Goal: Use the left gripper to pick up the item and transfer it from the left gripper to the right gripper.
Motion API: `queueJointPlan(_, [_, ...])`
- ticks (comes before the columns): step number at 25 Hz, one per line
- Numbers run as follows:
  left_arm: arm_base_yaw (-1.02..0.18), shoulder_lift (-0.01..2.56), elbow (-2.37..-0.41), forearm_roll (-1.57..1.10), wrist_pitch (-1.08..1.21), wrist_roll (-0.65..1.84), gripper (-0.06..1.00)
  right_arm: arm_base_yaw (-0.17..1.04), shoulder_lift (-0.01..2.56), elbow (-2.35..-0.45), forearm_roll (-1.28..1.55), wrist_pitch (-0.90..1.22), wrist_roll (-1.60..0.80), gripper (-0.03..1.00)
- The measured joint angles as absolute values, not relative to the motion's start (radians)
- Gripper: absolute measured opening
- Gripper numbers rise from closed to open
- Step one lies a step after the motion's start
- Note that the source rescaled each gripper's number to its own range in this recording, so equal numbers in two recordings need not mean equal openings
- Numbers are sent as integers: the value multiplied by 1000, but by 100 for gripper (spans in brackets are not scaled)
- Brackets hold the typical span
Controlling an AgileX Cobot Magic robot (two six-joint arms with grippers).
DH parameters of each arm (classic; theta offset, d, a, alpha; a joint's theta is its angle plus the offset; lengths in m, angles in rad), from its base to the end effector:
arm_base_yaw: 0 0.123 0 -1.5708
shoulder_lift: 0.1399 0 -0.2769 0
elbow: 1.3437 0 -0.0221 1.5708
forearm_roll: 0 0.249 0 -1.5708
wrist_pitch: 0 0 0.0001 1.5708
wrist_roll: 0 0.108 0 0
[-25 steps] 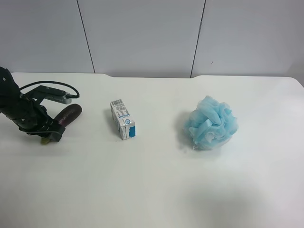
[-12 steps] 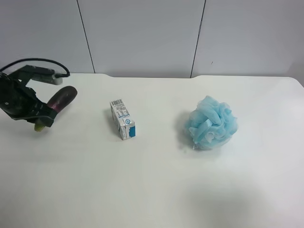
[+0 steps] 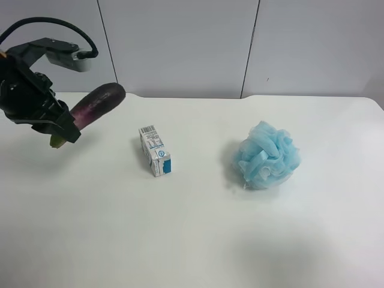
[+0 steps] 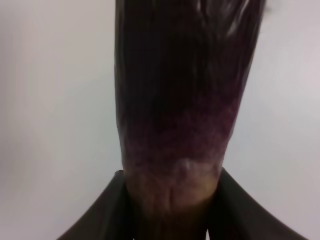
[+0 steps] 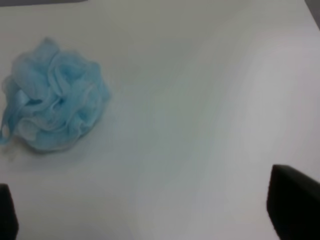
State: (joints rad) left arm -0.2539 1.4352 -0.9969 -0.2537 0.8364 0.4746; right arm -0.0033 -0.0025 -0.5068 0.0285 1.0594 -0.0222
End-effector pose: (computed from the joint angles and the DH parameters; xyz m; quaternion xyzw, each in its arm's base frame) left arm 0.2696 -0.0908 0.2372 0.2859 0.9332 -0.0869 0.1997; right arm 0.0159 0.0026 0.2708 -0.0086 0.8503 0.0075 0.5261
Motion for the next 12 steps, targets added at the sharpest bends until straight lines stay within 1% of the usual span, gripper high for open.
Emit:
queueJointPlan(6, [-432,1435,-1014,-254,924,478,0,-3,-2,-507,28,1059,-22,100])
queueJointPlan(12, [-559,1435,-1076,-354,1045,521,0,-3,-2,-507,28,1059,-22,100])
